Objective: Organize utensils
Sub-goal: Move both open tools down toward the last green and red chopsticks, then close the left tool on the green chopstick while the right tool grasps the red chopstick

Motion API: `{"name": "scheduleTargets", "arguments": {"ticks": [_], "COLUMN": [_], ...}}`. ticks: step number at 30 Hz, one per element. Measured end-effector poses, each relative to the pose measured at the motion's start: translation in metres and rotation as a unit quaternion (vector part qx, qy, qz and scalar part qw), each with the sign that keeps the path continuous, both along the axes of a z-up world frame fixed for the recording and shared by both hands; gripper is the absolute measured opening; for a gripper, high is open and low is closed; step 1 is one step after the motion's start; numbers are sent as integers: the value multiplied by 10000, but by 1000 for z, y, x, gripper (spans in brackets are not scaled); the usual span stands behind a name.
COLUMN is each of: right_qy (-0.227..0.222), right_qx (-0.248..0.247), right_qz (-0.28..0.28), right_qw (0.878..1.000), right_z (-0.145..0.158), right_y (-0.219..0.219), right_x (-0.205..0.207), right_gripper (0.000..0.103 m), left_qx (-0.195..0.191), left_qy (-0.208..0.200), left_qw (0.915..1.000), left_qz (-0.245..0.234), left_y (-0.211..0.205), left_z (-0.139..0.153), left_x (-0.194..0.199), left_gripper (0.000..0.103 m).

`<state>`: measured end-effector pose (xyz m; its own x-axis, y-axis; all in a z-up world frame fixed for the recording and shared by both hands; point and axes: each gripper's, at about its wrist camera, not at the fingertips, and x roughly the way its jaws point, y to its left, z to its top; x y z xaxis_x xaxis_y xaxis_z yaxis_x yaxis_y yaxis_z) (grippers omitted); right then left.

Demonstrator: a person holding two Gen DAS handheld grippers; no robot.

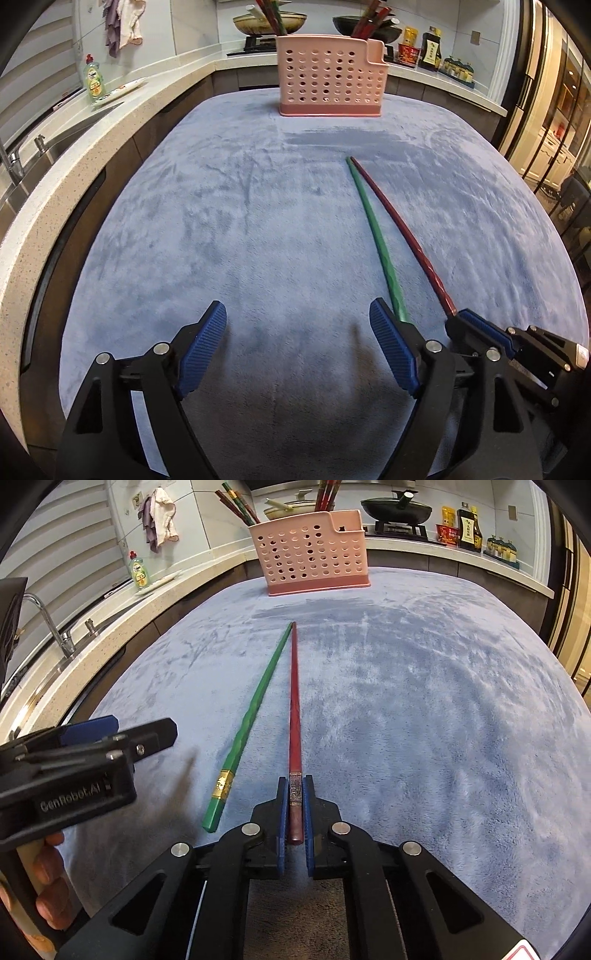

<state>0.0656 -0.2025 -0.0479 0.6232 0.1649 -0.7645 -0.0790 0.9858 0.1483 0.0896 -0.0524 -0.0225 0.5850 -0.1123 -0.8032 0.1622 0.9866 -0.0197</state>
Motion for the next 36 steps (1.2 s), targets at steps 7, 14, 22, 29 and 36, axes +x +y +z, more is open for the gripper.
{"name": "scheduleTargets", "arguments": {"ticks": [7, 14, 22, 29, 36], "right_qy": [-64, -40, 1, 14, 5], "right_qx": [-2, 165, 262, 290, 305], "right_qz": [-339, -513, -508, -507, -484], "right_qw": [9994, 9985, 9984, 9983, 9984], "right_z": [5, 6, 4, 3, 4], "right_y": [-26, -46, -49, -48, -48], "right_x": [-6, -11, -9, -9, -9], "right_gripper": [7, 7, 7, 7, 7], "left_qx": [-139, -236, -171, -82, -136], "left_qy": [140, 334, 420, 386, 442], "left_qw": [9996, 9987, 9986, 9990, 9988], "left_qz": [-193, -315, -275, -227, -183], "left_y": [-14, -27, -31, -30, -23], "left_z": [-6, -15, -25, -24, -20], "left_x": [-7, -9, -8, -7, -3], "left_gripper": [84, 85, 81, 64, 22]}}
